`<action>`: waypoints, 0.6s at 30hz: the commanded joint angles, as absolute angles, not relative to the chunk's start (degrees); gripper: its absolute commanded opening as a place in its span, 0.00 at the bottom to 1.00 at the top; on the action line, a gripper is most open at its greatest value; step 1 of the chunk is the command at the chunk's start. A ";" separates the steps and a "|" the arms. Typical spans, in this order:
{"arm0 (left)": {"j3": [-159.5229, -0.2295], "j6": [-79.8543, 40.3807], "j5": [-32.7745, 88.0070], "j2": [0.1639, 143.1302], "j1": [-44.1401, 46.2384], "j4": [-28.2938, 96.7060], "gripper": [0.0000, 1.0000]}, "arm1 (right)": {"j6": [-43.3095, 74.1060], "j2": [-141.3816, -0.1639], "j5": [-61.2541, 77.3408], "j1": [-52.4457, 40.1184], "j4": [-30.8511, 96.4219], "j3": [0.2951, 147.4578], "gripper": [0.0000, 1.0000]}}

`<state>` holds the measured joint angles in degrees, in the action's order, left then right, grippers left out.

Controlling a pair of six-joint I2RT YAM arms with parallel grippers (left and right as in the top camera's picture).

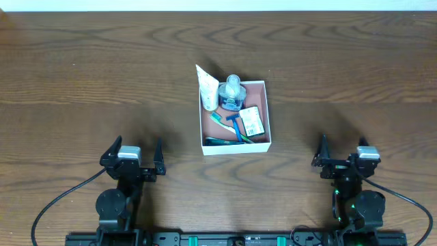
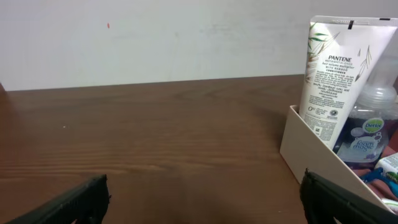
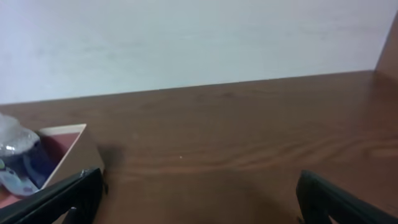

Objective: Pack container

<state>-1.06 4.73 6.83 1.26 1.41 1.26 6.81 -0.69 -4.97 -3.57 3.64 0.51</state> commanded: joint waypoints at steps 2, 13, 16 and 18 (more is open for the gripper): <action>-0.23 4.89 7.29 1.37 1.65 3.44 0.98 | 1.96 -0.27 -4.01 -4.03 4.01 0.27 0.99; -0.23 4.89 7.29 1.37 1.65 3.44 0.98 | 1.63 -0.27 -4.08 -4.03 3.88 0.27 0.99; -0.23 4.89 7.29 1.37 1.65 3.44 0.98 | 1.63 -0.27 -4.08 -4.03 3.88 0.30 0.99; -0.23 4.89 7.29 1.37 1.65 3.44 0.98 | 1.63 -0.27 -4.08 -4.03 3.88 0.30 0.99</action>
<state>-1.06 4.73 6.83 1.26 1.41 1.26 2.50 -0.69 -4.49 -3.57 3.70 0.51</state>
